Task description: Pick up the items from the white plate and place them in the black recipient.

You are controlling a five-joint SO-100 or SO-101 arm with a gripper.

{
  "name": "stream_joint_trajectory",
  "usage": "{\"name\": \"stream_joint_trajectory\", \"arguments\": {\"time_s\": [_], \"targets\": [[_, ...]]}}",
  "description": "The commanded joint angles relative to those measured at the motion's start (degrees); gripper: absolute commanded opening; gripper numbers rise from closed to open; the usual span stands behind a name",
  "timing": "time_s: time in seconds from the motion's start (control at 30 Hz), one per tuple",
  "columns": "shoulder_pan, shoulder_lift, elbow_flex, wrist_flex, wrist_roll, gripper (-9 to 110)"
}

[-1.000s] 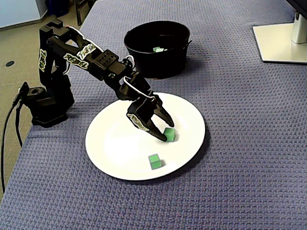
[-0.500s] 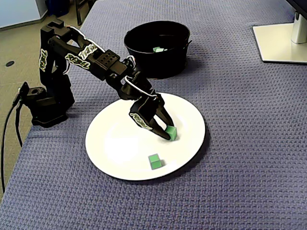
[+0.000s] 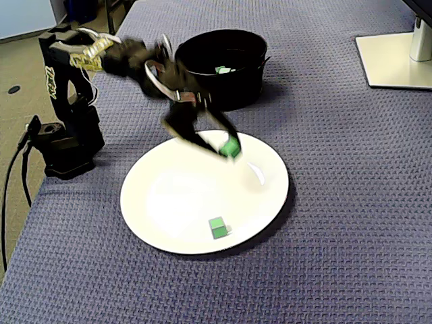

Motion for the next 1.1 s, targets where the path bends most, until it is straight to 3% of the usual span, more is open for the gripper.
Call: {"name": "stream_joint_trajectory", "arguments": {"time_s": [0.0,0.2,0.37,0.57,0.83,0.93,1.07], "targets": [[-8.09,11.51,-13.80,16.17,15.73,0],[-31.29,11.07,-35.33,35.42,31.82,0],[-45.26,1.85,-42.36,36.74,40.43,0],[-53.88,-11.69,-44.21,36.74,37.35,0],[-57.57,-27.86,-47.64,37.62,38.32,0],[-58.54,-29.62,-47.64,38.58,38.41,25],[-58.10,-28.04,-49.31,41.84,36.39,35]]}}
